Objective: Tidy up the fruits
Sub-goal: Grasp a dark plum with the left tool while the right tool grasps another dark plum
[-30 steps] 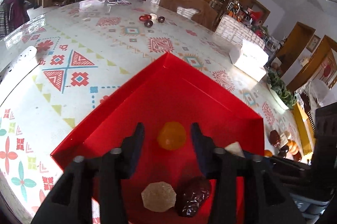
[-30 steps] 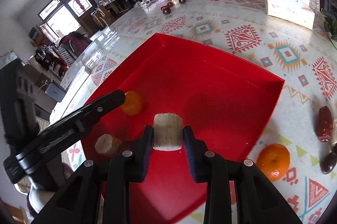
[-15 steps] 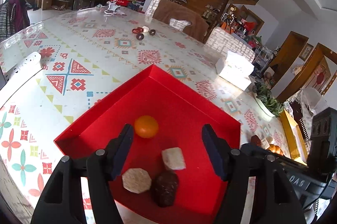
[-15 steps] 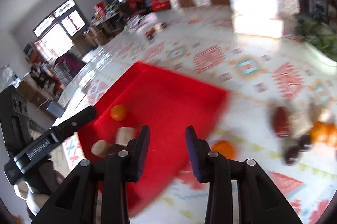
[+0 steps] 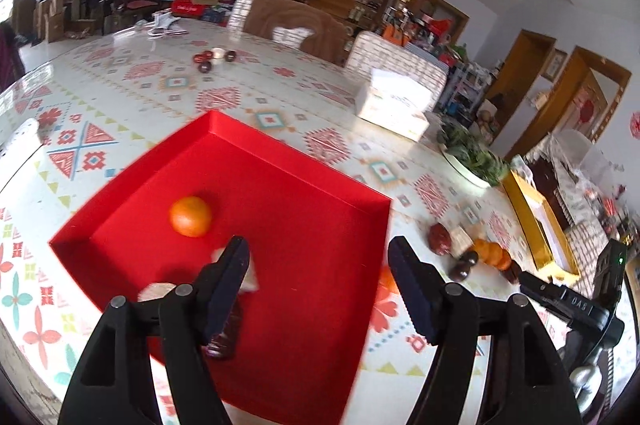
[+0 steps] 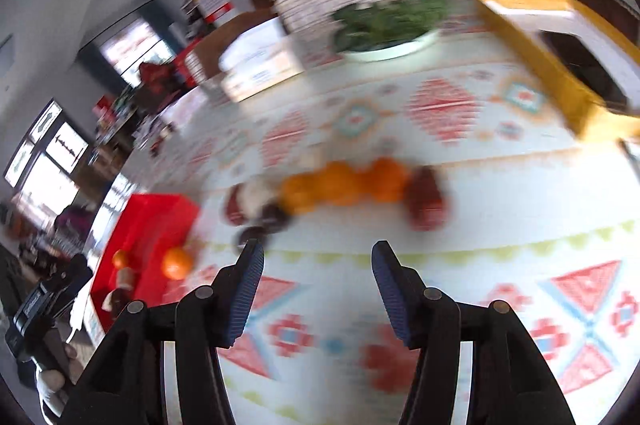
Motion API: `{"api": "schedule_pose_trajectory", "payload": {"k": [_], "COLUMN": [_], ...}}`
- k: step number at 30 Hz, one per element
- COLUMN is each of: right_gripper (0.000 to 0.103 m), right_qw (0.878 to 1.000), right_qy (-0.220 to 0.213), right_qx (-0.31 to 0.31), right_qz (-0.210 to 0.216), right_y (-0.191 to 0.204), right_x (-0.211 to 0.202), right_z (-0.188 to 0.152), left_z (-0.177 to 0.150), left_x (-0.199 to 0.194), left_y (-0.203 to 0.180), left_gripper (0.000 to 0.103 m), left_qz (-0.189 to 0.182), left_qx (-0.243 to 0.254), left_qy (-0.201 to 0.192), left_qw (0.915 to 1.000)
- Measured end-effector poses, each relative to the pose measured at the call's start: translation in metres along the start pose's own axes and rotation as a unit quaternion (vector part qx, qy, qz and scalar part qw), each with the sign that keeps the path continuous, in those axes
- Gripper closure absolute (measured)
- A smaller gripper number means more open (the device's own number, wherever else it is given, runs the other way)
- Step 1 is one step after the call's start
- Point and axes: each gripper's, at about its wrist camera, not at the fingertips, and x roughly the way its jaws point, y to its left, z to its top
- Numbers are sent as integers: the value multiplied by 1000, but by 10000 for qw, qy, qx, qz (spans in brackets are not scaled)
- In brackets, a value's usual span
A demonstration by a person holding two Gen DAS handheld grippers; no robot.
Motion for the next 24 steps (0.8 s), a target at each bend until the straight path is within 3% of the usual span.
{"api": "schedule_pose_trajectory", "payload": {"k": [7,14,19,24], "right_gripper": [42,42,47,51], "right_qw": [9993,9982,9964,9944], "right_qy": [-118,-80,131,248], "right_qx": [181,-69,-348,-606], "right_qz": [-291,-593,-757,-824], "right_y": [-39,-47,-43,-36], "right_x": [-13,4,22,34], "right_z": [2,18,22,25], "left_z": [-16,-37,-49,-50], "left_x": [22,52,91,118], "left_y": [-55,-122,-156,-164], "left_gripper": [32,32,32,50], "left_qz": [-335,-688,-583,-438], "left_qx": [649,1539,2062,2087], "left_qy": [360,694,931,1150], "left_qw": [9967,9832,9723,9702]}}
